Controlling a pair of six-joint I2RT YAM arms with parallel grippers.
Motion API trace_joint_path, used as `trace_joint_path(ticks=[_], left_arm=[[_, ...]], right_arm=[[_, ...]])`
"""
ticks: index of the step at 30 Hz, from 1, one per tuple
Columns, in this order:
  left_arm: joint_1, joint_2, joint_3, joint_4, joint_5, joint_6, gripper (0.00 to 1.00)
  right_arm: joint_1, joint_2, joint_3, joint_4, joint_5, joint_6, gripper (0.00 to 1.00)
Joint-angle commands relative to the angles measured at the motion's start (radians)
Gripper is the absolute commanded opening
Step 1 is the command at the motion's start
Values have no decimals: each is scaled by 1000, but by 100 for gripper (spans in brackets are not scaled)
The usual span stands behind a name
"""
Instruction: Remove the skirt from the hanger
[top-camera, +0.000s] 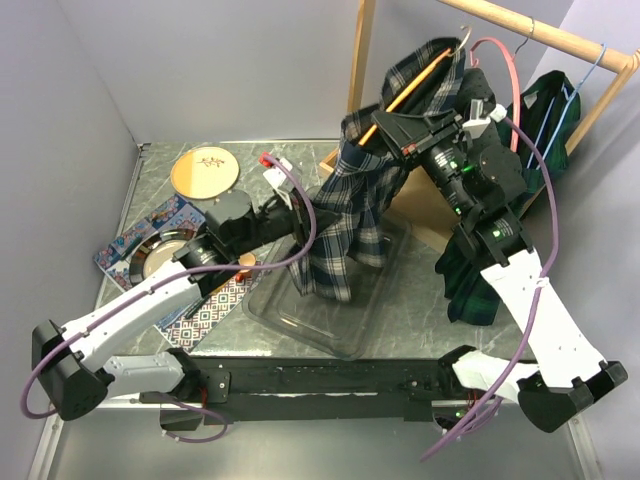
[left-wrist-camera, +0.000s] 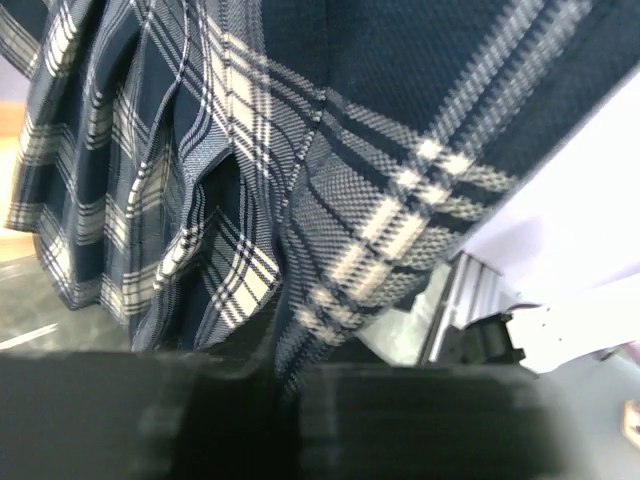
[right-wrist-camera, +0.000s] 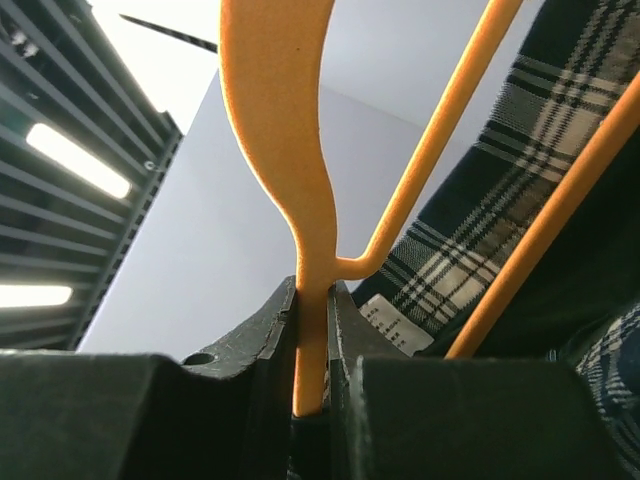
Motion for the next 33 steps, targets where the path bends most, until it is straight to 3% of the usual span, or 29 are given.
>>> trace_joint_path(ticks=[1,13,27,33], left_arm=[[-18,-41,9,-47,-77,16,1],[-20,-380,-212,-216,-356,7,1],[-20,-431,-152,-359,-540,-28,1],[-20,-528,-184,-327,-560,-42,1]], right_arm=[[-5,-49,46,136,30,-30,0],[-89,-8,221,101,-14,57,0],[-147,-49,238,144,-240,189,0],[-192,-63,238,176,-361,260,0]])
